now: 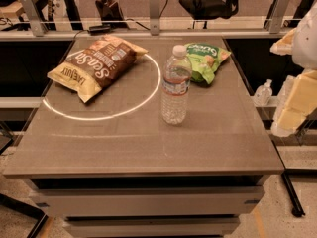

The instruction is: Move green rice chip bag near brown chip bag

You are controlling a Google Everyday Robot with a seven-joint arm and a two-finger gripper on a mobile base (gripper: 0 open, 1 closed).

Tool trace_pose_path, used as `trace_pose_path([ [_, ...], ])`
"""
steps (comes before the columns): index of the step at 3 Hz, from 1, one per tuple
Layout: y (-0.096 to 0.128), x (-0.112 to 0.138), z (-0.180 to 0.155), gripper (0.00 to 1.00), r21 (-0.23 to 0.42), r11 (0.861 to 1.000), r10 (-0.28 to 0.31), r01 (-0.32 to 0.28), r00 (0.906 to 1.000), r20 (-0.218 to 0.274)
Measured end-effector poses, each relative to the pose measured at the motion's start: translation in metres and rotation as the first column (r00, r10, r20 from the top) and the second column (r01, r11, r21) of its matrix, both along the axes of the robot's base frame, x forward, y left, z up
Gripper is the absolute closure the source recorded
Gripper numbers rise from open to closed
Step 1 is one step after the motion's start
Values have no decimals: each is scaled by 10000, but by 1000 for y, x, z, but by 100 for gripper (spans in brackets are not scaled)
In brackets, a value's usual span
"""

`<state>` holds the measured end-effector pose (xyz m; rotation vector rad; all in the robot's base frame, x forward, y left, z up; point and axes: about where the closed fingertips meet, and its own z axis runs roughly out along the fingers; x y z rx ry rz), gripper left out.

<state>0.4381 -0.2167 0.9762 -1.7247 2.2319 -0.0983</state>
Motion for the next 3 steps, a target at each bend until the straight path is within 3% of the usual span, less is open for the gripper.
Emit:
trace_pose_path([
  [1,0,1,1,0,-3,10000,3,-3,10000,38],
  [2,-7,19,5,0,160,9991,-400,394,9984,402],
  [3,-19,44,5,0,782,9916,-1088,1032,9915,712],
])
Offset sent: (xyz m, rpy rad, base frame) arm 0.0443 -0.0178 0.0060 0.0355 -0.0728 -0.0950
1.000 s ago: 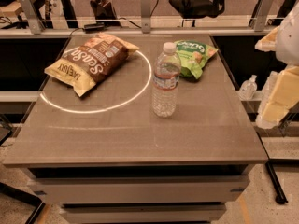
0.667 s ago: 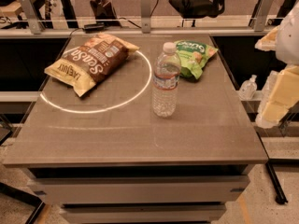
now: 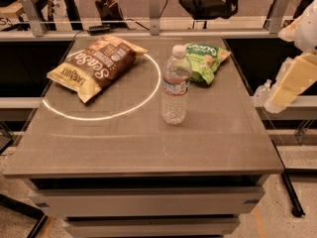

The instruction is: Move green rice chip bag near brown chip bag

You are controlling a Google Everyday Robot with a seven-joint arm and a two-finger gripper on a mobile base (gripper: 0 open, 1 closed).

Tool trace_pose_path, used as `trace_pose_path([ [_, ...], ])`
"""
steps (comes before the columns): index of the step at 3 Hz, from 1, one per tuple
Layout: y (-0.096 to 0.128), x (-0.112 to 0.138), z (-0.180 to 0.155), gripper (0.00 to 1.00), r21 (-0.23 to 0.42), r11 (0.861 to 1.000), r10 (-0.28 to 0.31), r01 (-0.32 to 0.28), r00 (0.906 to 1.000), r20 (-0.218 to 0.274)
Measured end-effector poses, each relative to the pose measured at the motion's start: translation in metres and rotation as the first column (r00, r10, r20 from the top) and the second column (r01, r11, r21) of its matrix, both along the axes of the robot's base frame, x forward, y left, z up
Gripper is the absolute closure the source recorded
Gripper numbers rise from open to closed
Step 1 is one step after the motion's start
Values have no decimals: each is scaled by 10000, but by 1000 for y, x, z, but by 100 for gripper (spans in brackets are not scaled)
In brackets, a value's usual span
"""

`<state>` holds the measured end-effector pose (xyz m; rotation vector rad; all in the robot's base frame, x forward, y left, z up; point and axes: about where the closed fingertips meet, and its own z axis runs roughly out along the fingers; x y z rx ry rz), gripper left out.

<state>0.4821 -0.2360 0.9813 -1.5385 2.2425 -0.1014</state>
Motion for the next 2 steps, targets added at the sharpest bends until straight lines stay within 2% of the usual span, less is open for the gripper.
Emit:
trace_pose_path([
  [1,-9,29,-2,0,1080,9914,-778,736,9963,358],
  [2,-14,51,-13,0,2573,9546,-1657,1498,9853,412],
])
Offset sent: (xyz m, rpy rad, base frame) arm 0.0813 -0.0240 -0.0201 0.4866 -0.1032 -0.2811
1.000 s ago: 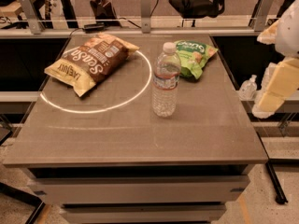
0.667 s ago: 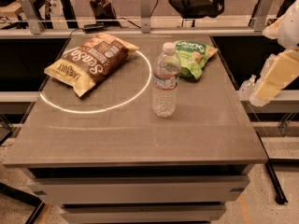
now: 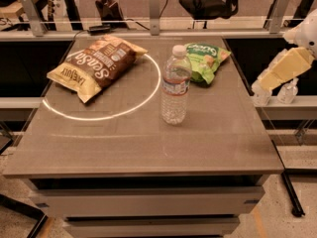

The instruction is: Move green rice chip bag near brown chip bag

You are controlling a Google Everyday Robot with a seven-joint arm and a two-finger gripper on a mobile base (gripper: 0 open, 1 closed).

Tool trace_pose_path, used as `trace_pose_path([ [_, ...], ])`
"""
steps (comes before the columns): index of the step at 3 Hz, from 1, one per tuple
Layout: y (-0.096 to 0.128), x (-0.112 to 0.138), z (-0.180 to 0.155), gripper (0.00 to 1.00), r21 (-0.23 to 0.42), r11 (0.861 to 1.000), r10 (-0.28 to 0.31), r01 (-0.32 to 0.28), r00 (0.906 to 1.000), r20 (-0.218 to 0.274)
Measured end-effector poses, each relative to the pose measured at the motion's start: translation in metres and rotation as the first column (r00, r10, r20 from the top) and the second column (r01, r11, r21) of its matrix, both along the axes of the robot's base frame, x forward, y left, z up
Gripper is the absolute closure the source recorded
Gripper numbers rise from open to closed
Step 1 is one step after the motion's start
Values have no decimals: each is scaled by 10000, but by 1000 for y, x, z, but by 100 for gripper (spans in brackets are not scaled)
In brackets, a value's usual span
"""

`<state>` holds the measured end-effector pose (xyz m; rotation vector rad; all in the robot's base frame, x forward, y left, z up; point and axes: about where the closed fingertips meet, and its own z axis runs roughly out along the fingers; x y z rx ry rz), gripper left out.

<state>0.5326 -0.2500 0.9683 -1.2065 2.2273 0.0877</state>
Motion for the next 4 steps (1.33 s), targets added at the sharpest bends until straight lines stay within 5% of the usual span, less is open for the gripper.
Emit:
trace_pose_path([
  [1,0,24,-3,0,1254,9875,-1034,957,9930,568],
  [3,8,41,-17,0,1165,9837,-1454,1368,9870,686],
  [4,14,72,-25,0,1249,9796,-1731,1571,9764,1293],
])
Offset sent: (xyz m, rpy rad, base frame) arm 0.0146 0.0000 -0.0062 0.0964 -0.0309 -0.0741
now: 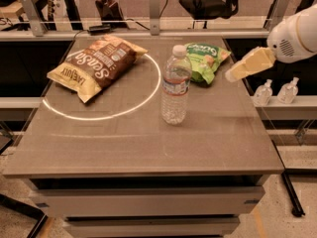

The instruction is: Move green rice chip bag near brown chip bag

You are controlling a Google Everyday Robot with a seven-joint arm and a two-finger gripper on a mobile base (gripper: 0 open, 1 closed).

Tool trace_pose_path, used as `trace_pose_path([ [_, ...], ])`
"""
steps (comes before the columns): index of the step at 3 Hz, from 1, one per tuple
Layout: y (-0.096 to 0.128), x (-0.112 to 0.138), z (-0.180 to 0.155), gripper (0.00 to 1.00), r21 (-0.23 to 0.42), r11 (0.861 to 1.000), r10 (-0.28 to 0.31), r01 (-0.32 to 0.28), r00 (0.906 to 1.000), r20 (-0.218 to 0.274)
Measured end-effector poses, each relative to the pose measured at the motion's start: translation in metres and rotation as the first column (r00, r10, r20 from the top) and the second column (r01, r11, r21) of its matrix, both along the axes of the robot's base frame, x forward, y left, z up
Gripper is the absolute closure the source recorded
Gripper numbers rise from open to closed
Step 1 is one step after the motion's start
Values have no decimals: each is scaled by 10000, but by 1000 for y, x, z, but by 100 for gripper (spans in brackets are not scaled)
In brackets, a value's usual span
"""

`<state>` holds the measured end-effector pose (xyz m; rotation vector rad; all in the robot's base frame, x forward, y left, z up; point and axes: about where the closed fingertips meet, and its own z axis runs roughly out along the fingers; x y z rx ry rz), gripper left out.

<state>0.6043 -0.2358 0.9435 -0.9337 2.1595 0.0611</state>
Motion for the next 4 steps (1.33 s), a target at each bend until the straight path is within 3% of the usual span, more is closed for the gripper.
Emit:
trace_pose_path([
  [1,6,26,-7,0,162,9995,-273,267,9989,381],
  [2,11,43,-24,0,831,9925,-912,901,9958,87],
  [3,21,56,-41,0,1996,9714,-1254,1285,9917,-279],
  [4,36,67,-49,0,2512,9625,-941,1020,9946,-432],
])
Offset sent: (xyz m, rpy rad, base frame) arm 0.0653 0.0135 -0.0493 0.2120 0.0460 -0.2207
